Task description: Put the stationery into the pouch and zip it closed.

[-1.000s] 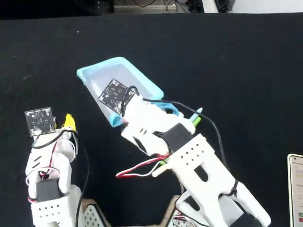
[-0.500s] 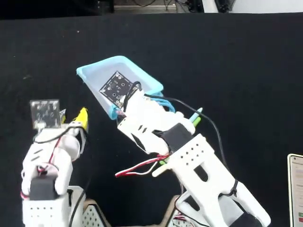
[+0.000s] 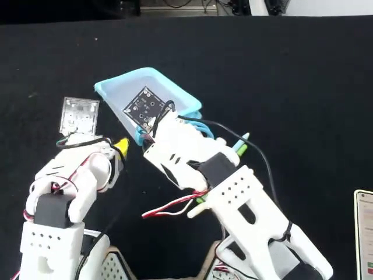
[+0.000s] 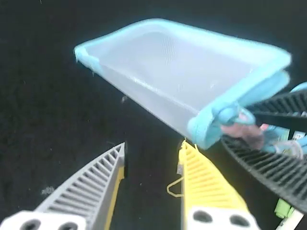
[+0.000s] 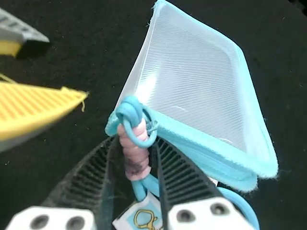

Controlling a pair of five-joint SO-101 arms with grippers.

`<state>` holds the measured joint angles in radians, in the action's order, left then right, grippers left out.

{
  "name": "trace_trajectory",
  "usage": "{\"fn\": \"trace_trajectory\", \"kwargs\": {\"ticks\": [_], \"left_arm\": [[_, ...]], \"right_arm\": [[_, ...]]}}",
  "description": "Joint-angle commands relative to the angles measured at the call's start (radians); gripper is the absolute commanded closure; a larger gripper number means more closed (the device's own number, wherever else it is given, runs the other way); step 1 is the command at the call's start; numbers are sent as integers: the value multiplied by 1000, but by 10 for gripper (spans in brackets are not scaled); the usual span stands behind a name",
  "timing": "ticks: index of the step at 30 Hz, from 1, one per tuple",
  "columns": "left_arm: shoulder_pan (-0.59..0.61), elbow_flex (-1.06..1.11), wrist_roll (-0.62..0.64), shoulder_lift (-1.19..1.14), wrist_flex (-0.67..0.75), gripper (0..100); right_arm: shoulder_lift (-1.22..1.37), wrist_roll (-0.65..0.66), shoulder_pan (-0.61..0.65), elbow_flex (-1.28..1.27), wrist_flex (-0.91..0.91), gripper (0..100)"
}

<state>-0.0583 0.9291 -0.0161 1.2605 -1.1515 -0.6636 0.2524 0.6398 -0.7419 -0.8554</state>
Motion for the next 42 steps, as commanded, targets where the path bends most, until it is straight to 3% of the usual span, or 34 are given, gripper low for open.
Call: {"fn": "trace_trajectory", "kwargs": {"ticks": [1, 6, 14, 19, 24, 27, 33, 42], "left_arm": [[87, -2, -3, -2, 11, 815], [217, -5, 12, -2, 11, 815], [219, -67, 92, -2, 11, 815], [219, -185, 51, -2, -83, 815], [219, -259, 38, -3, -170, 815], [188, -262, 38, -3, -180, 815], [67, -260, 37, -6, -187, 814], [240, -232, 37, -6, -172, 814]], "right_arm": [[-15, -6, -9, 93, -25, 988], [-5, 0, 17, 274, -172, 988], [42, 107, 144, 415, -285, 988], [151, 124, 141, 564, -436, 988], [159, 126, 46, 717, -647, 988], [133, 127, -14, 731, -663, 988], [130, 127, -18, 736, -663, 988], [133, 175, 120, 863, -651, 988]]}}
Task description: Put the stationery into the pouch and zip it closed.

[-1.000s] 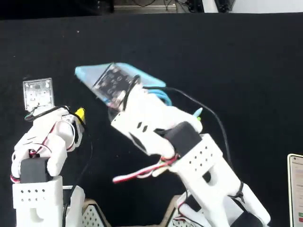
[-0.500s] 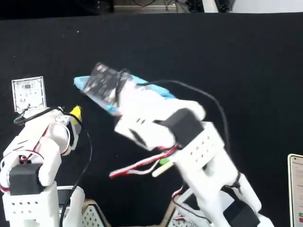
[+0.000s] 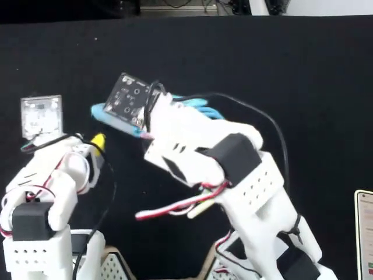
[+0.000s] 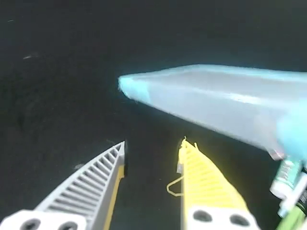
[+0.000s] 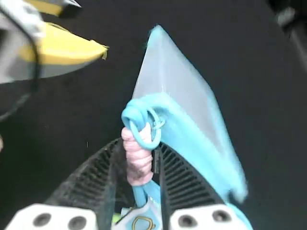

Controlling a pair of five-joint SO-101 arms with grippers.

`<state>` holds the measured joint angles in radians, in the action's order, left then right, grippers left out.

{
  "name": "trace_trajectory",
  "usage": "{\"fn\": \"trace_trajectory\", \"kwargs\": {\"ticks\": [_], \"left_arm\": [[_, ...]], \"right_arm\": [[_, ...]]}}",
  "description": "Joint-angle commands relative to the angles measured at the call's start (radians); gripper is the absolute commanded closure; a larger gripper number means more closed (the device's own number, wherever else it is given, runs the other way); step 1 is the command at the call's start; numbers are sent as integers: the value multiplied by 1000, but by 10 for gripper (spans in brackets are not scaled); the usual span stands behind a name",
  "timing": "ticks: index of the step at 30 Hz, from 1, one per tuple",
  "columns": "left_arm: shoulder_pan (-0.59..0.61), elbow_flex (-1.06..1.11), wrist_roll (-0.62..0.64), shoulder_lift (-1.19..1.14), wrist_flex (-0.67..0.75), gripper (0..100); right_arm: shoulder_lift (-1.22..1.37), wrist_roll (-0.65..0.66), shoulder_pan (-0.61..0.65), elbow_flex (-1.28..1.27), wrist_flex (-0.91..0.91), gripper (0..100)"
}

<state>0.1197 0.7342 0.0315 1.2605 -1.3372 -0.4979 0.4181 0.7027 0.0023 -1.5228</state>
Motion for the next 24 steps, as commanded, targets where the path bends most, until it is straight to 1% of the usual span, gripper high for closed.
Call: {"fn": "trace_trajectory", "kwargs": {"ticks": [1, 6, 10, 12, 16, 20, 24], "left_arm": [[74, -21, -11, -3, 23, 814], [94, 77, -11, -3, 87, 814], [94, 97, -11, -3, 100, 814], [94, 97, -11, -3, 100, 814], [94, 99, -11, -3, 94, 814], [90, 99, -11, -3, 94, 814], [85, 76, -11, -3, 97, 814]], "right_arm": [[-25, 9, 69, 139, 17, 988], [99, 8, 107, 262, -92, 988], [231, 8, 101, 386, -229, 988], [248, 8, 92, 417, -244, 988], [202, 9, 40, 409, -242, 988], [157, 17, -43, 328, -239, 988], [143, 18, -57, 245, -236, 987]]}}
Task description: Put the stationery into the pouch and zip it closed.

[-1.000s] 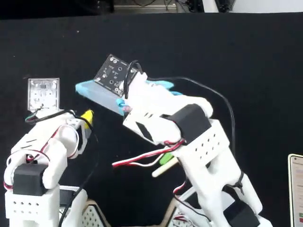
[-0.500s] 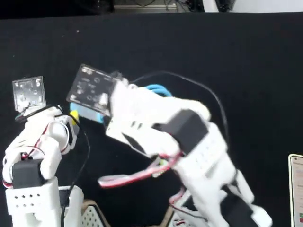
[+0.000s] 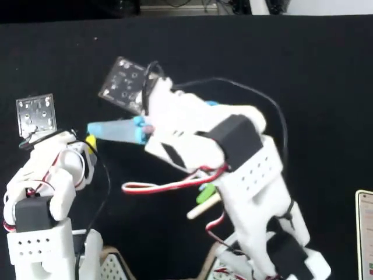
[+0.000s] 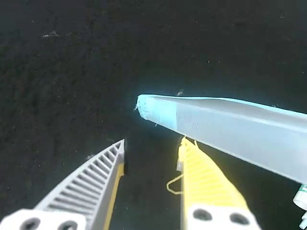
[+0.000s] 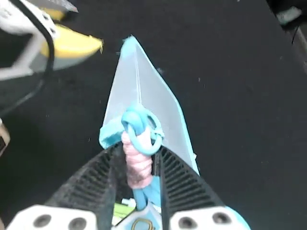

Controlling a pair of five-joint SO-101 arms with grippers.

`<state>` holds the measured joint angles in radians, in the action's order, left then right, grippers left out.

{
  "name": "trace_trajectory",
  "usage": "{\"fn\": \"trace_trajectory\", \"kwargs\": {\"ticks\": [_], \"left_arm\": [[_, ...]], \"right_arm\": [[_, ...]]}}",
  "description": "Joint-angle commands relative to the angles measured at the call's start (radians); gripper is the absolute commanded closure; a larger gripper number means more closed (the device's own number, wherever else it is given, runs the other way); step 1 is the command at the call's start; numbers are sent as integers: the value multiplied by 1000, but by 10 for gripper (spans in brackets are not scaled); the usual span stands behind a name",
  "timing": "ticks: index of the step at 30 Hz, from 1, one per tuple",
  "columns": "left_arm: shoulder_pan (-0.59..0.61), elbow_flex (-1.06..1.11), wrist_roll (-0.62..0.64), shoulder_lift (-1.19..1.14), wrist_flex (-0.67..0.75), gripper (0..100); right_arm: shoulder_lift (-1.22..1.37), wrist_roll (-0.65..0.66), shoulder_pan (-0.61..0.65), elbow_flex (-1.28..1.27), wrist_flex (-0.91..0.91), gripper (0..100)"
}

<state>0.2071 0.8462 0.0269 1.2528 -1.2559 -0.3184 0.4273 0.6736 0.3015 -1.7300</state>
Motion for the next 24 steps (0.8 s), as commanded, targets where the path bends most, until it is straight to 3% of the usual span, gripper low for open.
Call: {"fn": "trace_trajectory", "kwargs": {"ticks": [1, 5, 11, 16, 24], "left_arm": [[-2, -59, -6, 5, 11, 814], [-27, -217, -6, 2, -75, 814], [-320, -475, 2, -5, -308, 814], [-452, -475, 72, -6, -278, 806], [-458, -338, 115, -5, -114, 791]], "right_arm": [[-36, 9, -26, -62, -29, 987], [-31, 6, -26, -67, -5, 987], [-36, 0, -26, -65, 20, 987], [-38, 0, -26, -67, 14, 988], [-38, 0, -25, -67, 14, 988]]}}
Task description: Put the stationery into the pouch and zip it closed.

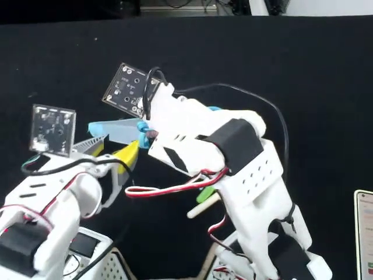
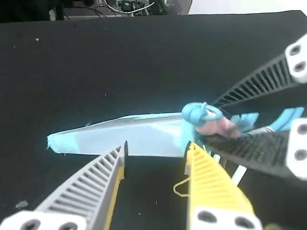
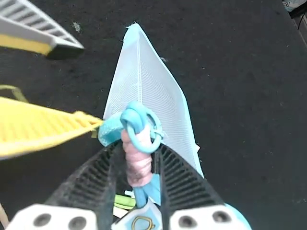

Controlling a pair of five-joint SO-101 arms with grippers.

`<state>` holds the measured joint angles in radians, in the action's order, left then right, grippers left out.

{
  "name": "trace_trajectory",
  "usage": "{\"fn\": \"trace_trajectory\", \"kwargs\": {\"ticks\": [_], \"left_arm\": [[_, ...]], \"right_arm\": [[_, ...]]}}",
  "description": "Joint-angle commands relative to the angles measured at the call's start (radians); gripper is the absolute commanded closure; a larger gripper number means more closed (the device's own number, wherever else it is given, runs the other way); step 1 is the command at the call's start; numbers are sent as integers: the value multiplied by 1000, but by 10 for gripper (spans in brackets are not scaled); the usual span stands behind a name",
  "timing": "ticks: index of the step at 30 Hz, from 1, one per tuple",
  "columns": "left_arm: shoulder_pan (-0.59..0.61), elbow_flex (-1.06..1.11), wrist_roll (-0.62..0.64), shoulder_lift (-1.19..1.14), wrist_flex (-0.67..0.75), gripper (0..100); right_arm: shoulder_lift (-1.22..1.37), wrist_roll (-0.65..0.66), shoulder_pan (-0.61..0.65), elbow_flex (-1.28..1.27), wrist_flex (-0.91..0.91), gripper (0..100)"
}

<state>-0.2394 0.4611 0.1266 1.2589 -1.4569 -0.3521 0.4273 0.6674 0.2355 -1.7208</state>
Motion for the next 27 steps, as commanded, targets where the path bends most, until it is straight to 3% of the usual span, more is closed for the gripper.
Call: {"fn": "trace_trajectory", "kwargs": {"ticks": [1, 10, 17, 27], "left_arm": [[-12, 65, 15, -11, 107, 791], [-13, 131, 15, -2, 195, 791], [-13, 16, 15, -2, 71, 791], [-15, -7, 15, 0, 31, 791]], "right_arm": [[-4, 0, -18, -1, 5, 988], [-4, 0, -18, -1, 6, 988], [-4, 6, -18, -1, 9, 988], [-2, 8, -18, -2, 11, 988]]}}
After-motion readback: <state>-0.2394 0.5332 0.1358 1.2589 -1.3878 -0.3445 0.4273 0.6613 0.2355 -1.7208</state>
